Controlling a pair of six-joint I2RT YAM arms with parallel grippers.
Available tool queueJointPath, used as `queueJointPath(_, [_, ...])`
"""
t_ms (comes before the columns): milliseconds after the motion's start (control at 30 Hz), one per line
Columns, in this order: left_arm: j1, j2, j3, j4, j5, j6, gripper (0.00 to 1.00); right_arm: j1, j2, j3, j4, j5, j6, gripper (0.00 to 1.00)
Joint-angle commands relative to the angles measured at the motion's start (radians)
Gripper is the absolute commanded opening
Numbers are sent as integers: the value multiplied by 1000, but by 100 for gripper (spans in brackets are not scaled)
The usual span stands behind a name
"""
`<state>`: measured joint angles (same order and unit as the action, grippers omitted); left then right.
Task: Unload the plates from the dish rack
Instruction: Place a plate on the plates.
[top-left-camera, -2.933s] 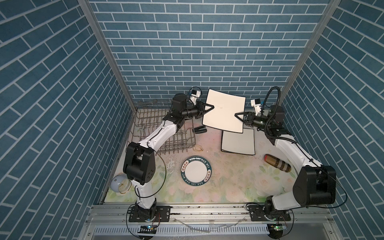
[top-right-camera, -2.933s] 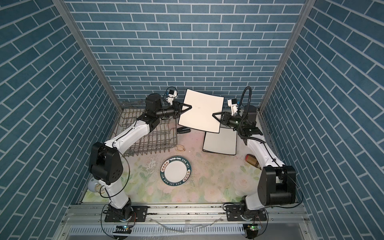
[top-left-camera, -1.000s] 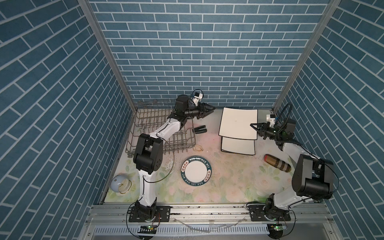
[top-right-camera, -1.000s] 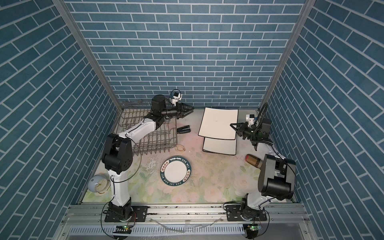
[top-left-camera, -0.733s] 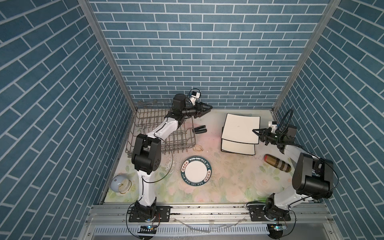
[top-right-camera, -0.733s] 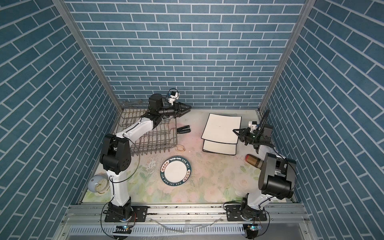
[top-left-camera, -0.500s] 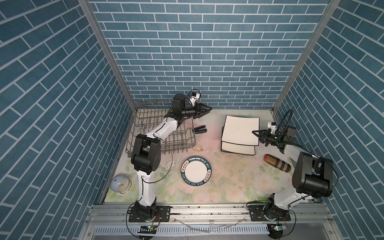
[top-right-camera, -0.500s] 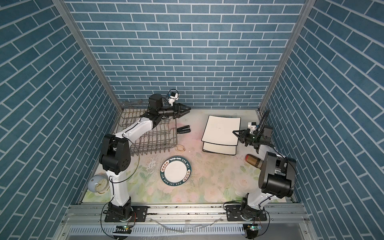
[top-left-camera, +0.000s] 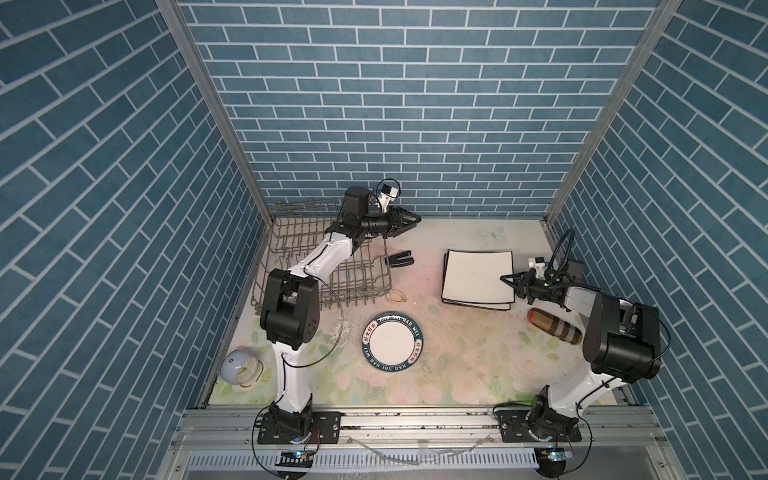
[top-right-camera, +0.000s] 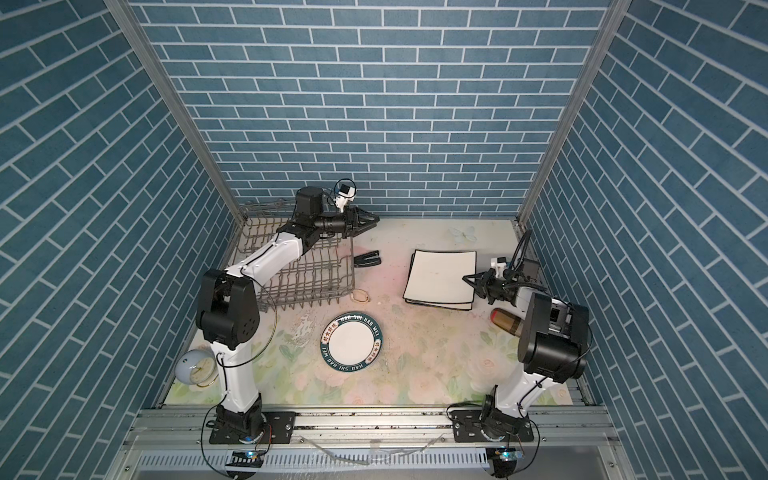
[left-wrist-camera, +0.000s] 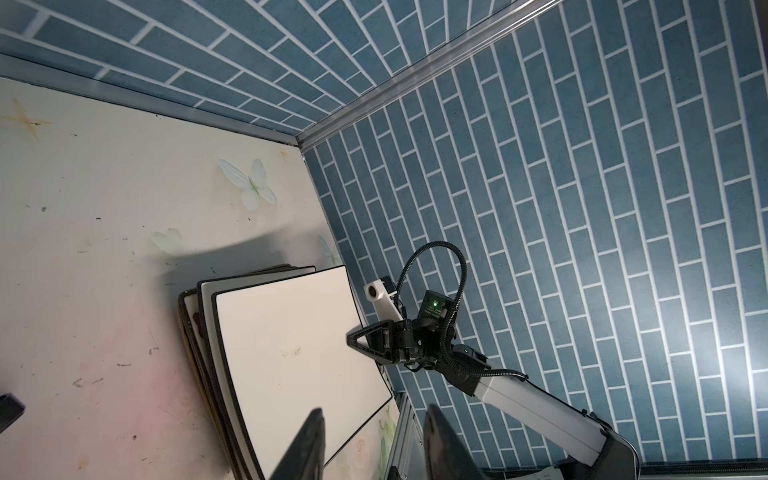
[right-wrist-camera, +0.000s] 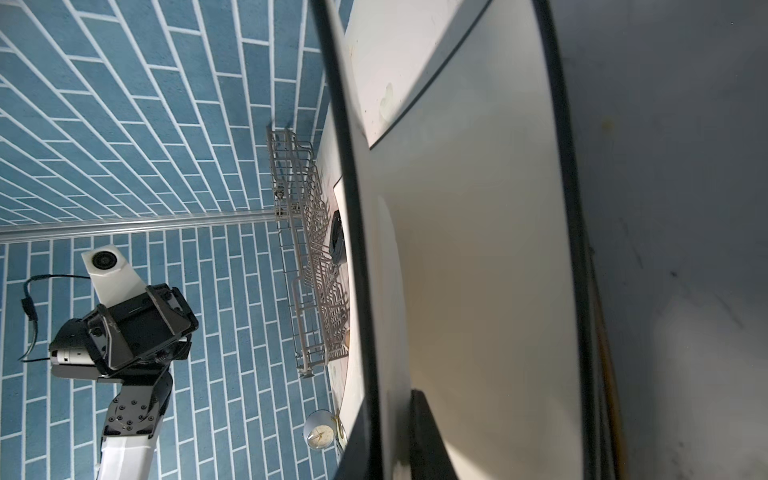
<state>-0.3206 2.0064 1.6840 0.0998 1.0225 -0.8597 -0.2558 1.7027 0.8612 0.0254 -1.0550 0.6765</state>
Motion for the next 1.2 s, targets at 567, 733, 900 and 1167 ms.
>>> queueJointPath(567, [8,-73,53,-170,-12,140,42,-8,52,151,-323,-28,-299,0])
queueJointPath(733, [9,-68,61,-178,-8,147,43,-8,46,168,-405,14,-353,0])
queueJointPath(900, [9,-63,67,-179,-2,149,43,-8,44,179,-458,44,-387,0])
queueJointPath(1167, [12,-79,53,-198,-2,175,43,-8,56,235,-586,136,-465,0])
